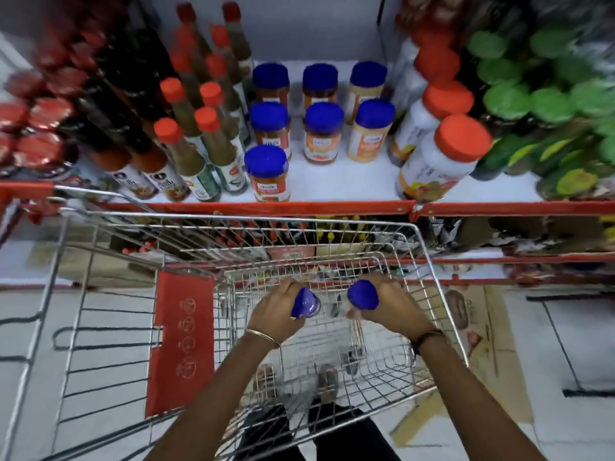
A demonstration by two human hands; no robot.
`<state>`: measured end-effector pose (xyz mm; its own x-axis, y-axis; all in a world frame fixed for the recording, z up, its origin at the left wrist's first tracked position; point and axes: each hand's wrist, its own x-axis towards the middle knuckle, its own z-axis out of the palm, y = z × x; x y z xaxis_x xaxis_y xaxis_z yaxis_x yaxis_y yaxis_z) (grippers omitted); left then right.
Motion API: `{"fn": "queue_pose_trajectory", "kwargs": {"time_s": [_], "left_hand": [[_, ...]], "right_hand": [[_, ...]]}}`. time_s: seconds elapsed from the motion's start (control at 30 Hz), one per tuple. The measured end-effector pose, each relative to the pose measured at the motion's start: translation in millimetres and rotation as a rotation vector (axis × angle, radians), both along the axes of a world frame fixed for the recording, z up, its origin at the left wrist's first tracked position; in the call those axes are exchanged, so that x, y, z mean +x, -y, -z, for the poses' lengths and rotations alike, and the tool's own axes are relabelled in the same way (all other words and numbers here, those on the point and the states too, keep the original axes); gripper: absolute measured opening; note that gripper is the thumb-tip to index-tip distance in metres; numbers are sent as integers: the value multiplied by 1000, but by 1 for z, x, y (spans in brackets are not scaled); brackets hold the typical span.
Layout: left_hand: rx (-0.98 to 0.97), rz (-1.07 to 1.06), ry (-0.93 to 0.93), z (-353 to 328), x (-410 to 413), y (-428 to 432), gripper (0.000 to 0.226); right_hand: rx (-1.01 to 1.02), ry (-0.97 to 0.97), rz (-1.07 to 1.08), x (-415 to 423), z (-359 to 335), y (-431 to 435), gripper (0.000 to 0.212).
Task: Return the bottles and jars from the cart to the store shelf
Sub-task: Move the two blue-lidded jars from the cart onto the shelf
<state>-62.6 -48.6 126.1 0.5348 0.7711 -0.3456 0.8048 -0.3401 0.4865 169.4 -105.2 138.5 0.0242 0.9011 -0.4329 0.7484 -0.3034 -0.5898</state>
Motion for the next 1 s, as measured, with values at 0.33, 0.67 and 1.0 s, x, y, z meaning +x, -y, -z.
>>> {"fn": "queue_pose_trajectory", "kwargs": {"time_s": [0.33, 0.67, 1.0], "left_hand": [[284, 52, 123, -147, 30, -41, 67], [496, 29, 113, -176, 76, -112, 59], [477, 60, 8, -151, 97, -143, 57]], "right_hand": [[281, 63, 46, 28, -156, -37, 76], [502, 260, -36, 32, -197, -118, 61], [358, 352, -126, 41, -159, -160, 46]]}}
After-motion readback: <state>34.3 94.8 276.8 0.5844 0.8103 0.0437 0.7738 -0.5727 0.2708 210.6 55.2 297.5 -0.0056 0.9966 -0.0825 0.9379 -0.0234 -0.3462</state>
